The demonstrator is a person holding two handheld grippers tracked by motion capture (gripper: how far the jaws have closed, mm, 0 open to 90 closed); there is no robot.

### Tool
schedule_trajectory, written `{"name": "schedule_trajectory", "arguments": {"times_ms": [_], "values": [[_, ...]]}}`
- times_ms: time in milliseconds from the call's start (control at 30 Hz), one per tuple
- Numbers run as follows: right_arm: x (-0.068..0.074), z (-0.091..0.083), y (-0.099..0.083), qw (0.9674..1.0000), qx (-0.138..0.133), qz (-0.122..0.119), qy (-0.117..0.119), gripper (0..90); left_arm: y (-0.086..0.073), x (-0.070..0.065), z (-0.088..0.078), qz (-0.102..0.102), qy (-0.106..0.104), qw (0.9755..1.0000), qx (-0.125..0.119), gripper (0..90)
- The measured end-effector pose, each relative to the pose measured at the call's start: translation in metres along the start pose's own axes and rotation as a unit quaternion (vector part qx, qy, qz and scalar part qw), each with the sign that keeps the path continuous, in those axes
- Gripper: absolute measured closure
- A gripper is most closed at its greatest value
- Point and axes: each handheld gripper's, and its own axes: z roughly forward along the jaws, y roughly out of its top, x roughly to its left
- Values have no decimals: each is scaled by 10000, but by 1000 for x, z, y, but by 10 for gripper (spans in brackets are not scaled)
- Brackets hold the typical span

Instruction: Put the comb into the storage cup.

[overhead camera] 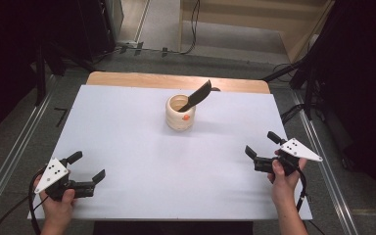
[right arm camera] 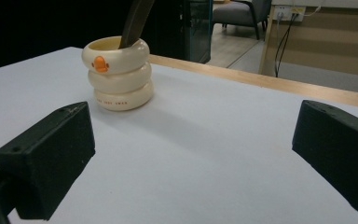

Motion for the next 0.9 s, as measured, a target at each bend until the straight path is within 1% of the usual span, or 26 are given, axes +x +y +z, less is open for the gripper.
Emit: {"name": "schedule_trajectory", "arguments": {"times_ms": [267, 467, 633, 700, 833, 900], "values": [[-7, -12, -9, 9999, -18, 49, -91, 0, 0, 0, 0, -3, 5, 10000, 2, 0], [-12, -21, -15, 9999, 29, 36, -163, 0, 0, 0, 0, 0, 8, 10000, 0, 0], [-15, -29, -22, 9997, 59, 103, -204, 0, 0, 0, 0, 12, 14, 10000, 13, 0], [-16, -31, -25, 9997, 73, 87, -213, 0, 0, 0, 0, 9, 15, 10000, 16, 0], [-19, -37, -30, 9994, 89, 113, -315, 0, 0, 0, 0, 8, 16, 10000, 18, 0], [-20, -40, -33, 9994, 79, 117, -324, 0, 0, 0, 0, 7, 15, 10000, 17, 0]]}}
